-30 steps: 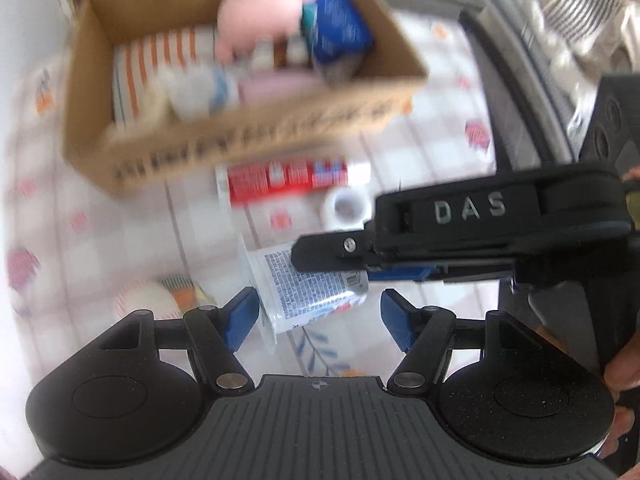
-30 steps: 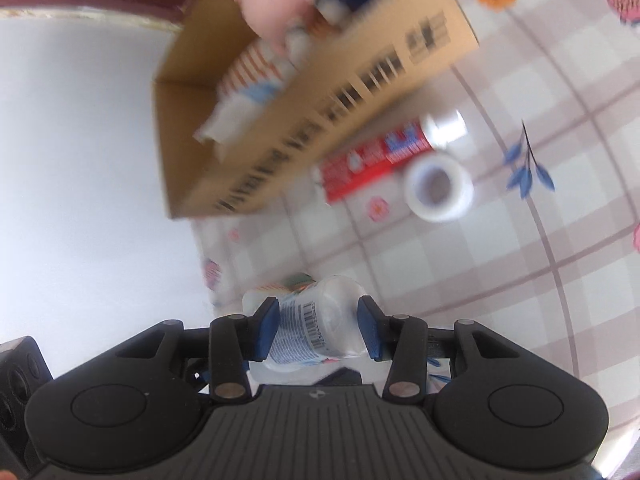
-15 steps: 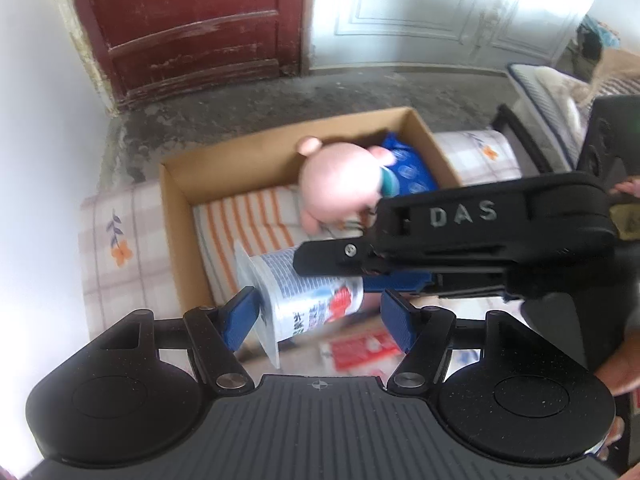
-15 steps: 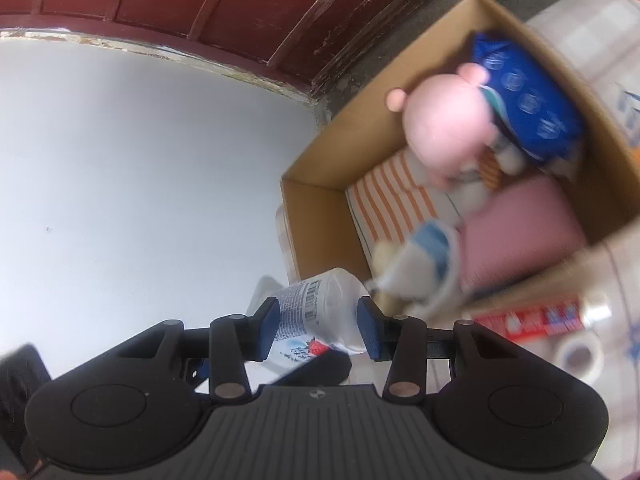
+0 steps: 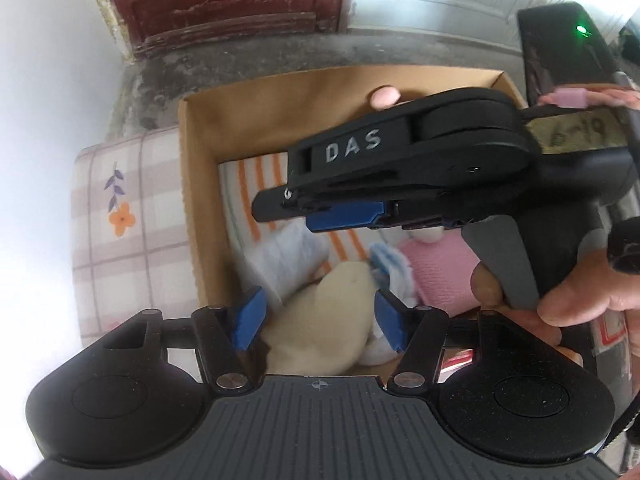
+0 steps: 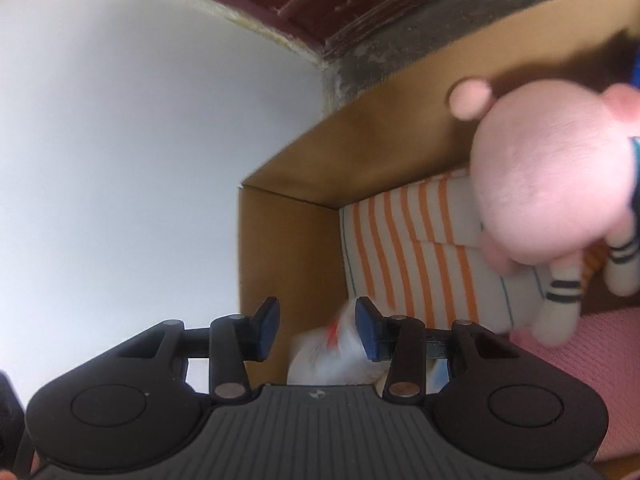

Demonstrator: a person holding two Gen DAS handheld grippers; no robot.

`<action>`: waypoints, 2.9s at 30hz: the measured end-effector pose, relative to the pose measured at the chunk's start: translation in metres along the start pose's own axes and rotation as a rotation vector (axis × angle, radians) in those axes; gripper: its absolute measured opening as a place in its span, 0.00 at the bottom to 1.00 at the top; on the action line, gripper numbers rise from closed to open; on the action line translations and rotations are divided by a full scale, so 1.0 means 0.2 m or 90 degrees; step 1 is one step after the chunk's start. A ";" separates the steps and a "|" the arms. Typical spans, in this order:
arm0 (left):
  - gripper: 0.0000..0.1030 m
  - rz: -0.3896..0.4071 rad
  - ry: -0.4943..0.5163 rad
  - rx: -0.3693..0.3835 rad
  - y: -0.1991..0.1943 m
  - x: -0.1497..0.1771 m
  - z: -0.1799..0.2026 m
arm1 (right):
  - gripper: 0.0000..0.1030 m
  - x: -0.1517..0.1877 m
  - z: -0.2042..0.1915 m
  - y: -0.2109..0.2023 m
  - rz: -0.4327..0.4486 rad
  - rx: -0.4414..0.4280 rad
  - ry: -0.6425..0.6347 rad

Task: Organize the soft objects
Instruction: 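Open both grippers to release the bottle and raise them from the box, then lower both grippers onto the white baseball and close on it, then carry the baseball into the box and open both grippers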

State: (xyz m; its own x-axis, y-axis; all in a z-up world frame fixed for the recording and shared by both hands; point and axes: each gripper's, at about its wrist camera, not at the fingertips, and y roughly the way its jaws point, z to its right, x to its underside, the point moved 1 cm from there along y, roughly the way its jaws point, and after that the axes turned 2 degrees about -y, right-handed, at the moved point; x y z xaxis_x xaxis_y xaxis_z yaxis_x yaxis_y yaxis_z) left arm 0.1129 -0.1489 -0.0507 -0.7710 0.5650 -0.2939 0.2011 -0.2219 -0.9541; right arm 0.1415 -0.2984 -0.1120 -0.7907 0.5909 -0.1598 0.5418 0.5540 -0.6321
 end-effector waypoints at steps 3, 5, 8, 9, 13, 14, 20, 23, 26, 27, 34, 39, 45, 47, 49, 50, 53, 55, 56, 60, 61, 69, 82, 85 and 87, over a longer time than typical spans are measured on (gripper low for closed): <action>0.59 -0.002 -0.015 0.013 -0.02 0.01 -0.03 | 0.43 -0.01 0.00 0.08 -0.024 0.015 -0.009; 0.60 0.001 -0.014 0.011 -0.04 0.01 -0.03 | 0.43 0.00 0.00 0.11 -0.036 0.024 -0.013; 0.60 0.006 -0.014 0.012 -0.07 0.02 -0.03 | 0.43 0.01 0.01 0.09 -0.035 0.023 -0.010; 0.60 0.007 -0.016 0.013 -0.07 0.02 -0.03 | 0.44 0.01 0.01 0.07 -0.029 0.021 -0.009; 0.61 0.017 -0.021 0.019 -0.11 0.04 -0.02 | 0.44 0.02 0.03 -0.04 -0.006 0.008 -0.001; 0.61 0.020 -0.024 0.021 -0.12 0.04 -0.01 | 0.44 0.02 0.04 -0.07 0.001 0.008 0.000; 0.62 0.044 -0.043 0.036 -0.27 0.07 0.01 | 0.46 0.10 0.06 -0.27 0.046 -0.009 0.023; 0.64 0.060 -0.051 0.037 -0.37 0.10 0.01 | 0.57 0.19 0.06 -0.43 0.074 -0.023 0.036; 0.65 0.069 -0.063 0.035 -0.45 0.15 -0.02 | 0.63 0.30 0.05 -0.61 0.095 -0.027 0.046; 0.65 0.066 -0.068 0.032 -0.47 0.17 -0.03 | 0.66 0.35 0.06 -0.65 0.100 -0.028 0.048; 0.67 -0.016 -0.065 0.023 -0.38 0.40 -0.06 | 0.76 0.66 0.14 -0.79 0.074 -0.008 0.116; 0.67 -0.093 -0.019 -0.004 -0.17 0.60 -0.04 | 0.78 0.85 0.19 -0.64 0.013 -0.002 0.172; 0.67 -0.140 0.016 -0.003 0.03 0.72 -0.06 | 0.82 0.95 0.19 -0.33 -0.047 -0.009 0.195; 0.66 -0.155 0.022 -0.004 0.09 0.75 -0.07 | 0.84 0.96 0.18 -0.22 -0.069 -0.004 0.186; 0.62 -0.157 0.031 -0.003 0.12 0.77 -0.08 | 0.84 0.97 0.17 -0.12 -0.090 0.015 0.180; 0.61 -0.155 0.033 -0.001 0.13 0.77 -0.09 | 0.84 0.97 0.16 -0.09 -0.097 0.022 0.174; 0.59 -0.155 0.032 0.018 0.16 0.76 -0.10 | 0.83 0.98 0.15 0.01 -0.115 0.038 0.157; 0.57 -0.155 0.036 0.025 0.18 0.76 -0.11 | 0.75 1.00 0.15 0.07 -0.131 0.049 0.157; 0.57 -0.155 0.039 0.030 0.18 0.76 -0.10 | 0.73 1.00 0.15 0.10 -0.138 0.053 0.154; 0.56 -0.146 0.048 0.036 0.18 0.75 -0.09 | 0.61 1.03 0.17 0.17 -0.158 0.056 0.158; 0.56 -0.146 0.048 0.040 0.17 0.76 -0.09 | 0.61 1.04 0.17 0.18 -0.161 0.057 0.159; 0.56 -0.118 0.077 0.039 0.11 0.76 0.02 | 0.61 1.04 0.18 0.09 -0.151 0.052 0.144; 0.56 0.043 0.140 0.056 -0.40 0.42 0.40 | 0.61 0.85 -0.06 -0.53 -0.014 0.044 0.069; 0.56 0.082 0.151 0.085 -0.41 0.27 0.52 | 0.61 0.73 -0.07 -0.73 0.042 0.053 0.055; 0.56 0.095 0.162 0.100 -0.37 0.18 0.61 | 0.61 0.64 -0.05 -0.84 0.078 0.067 0.045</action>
State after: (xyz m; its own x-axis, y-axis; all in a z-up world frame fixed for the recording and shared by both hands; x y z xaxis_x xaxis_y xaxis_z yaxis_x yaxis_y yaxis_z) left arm -0.0030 -0.2097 0.0171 -0.5607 0.6925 -0.4540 0.1897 -0.4262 -0.8845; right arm -0.0486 -0.3094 -0.0176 -0.6967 0.6921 -0.1889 0.5967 0.4129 -0.6881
